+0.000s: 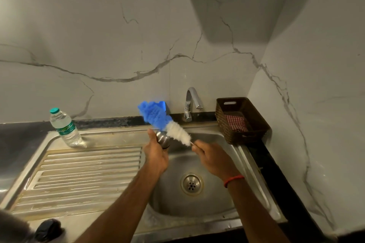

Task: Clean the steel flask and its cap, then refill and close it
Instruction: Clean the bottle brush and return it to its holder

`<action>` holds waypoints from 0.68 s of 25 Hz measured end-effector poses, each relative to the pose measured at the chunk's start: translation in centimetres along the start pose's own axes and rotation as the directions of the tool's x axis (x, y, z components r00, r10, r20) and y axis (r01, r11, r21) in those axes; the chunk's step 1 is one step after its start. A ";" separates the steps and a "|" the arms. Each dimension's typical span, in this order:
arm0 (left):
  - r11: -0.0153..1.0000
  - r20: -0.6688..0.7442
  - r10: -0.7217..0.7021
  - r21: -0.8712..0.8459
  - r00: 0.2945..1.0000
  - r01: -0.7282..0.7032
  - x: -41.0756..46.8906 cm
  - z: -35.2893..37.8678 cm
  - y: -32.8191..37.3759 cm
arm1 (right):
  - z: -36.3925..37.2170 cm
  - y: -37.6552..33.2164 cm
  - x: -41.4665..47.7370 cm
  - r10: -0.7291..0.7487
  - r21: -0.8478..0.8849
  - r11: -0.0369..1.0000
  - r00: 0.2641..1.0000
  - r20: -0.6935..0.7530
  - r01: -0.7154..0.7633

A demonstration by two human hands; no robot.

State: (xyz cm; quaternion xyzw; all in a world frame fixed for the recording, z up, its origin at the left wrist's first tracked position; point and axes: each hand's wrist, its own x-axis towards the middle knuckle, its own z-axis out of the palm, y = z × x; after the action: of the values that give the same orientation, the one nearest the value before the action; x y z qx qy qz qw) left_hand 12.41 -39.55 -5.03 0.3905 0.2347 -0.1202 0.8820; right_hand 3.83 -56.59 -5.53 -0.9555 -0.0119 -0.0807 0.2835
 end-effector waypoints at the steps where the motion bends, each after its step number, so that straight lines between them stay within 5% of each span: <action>1: 1.000 0.013 -0.020 -0.007 1.000 0.020 0.2 0.0 0.3 | 0.4 -0.1 -0.3 -0.009 0.014 1.000 1.000 0.012 0.008; 5: 0.998 0.010 -0.064 0.015 0.998 0.064 0.9 -0.7 1.6 | 0.8 3.2 -3.1 0.026 0.107 0.994 0.995 0.095 -0.036; 8: 0.998 0.051 -0.015 0.057 0.999 0.012 0.4 -0.4 0.8 | 1.0 1.9 -1.4 0.038 0.054 0.998 0.999 0.012 -0.038; 13: 0.993 0.127 -0.023 -0.111 0.992 0.037 1.8 -0.4 2.2 | 3.2 2.5 -1.8 0.064 0.045 0.997 0.997 -0.039 -0.062; 17: 1.000 0.162 -0.014 0.025 0.987 0.010 1.4 -0.9 0.7 | 3.2 2.9 -2.6 0.090 0.081 0.993 0.995 -0.035 -0.087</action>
State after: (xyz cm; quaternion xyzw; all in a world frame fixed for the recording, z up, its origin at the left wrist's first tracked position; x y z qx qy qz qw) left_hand 13.59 -38.46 -5.87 0.3886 0.1630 -0.1599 0.8927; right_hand 1.95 -57.23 -10.16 -0.9412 0.0326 -0.0861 0.3250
